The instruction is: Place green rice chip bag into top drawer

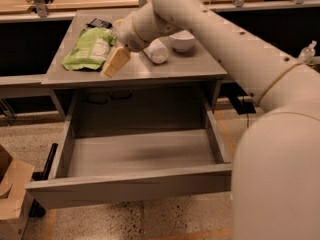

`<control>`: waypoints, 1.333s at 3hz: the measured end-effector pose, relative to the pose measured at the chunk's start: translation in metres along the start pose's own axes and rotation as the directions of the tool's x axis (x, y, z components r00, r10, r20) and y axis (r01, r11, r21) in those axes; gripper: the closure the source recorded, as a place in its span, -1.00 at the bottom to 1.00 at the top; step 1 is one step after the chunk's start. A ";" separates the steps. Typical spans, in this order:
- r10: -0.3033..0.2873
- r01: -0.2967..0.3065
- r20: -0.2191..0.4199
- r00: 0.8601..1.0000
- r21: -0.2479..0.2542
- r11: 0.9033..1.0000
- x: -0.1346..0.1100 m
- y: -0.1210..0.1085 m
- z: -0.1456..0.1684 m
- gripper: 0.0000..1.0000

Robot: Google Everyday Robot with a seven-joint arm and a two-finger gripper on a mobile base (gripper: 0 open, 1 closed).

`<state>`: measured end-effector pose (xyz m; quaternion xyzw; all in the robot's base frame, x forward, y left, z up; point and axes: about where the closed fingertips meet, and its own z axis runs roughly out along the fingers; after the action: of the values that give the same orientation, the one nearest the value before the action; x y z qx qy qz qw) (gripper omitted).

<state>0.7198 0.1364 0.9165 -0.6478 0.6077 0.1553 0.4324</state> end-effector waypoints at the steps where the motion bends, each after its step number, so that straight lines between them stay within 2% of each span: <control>1: 0.000 0.001 0.008 1.000 -0.007 1.000 -0.007 0.001 0.007 -1.00; 2: 0.026 -0.027 0.004 1.000 0.023 0.999 0.000 0.002 0.017 -1.00; 4: 0.049 -0.049 0.005 0.999 0.125 0.991 -0.005 -0.030 0.053 -1.00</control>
Offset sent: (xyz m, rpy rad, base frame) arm 0.0193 0.0119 -0.0158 0.0584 -0.0218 -0.1205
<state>0.7637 0.1761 0.9004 -0.6041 0.6317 0.1281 0.4686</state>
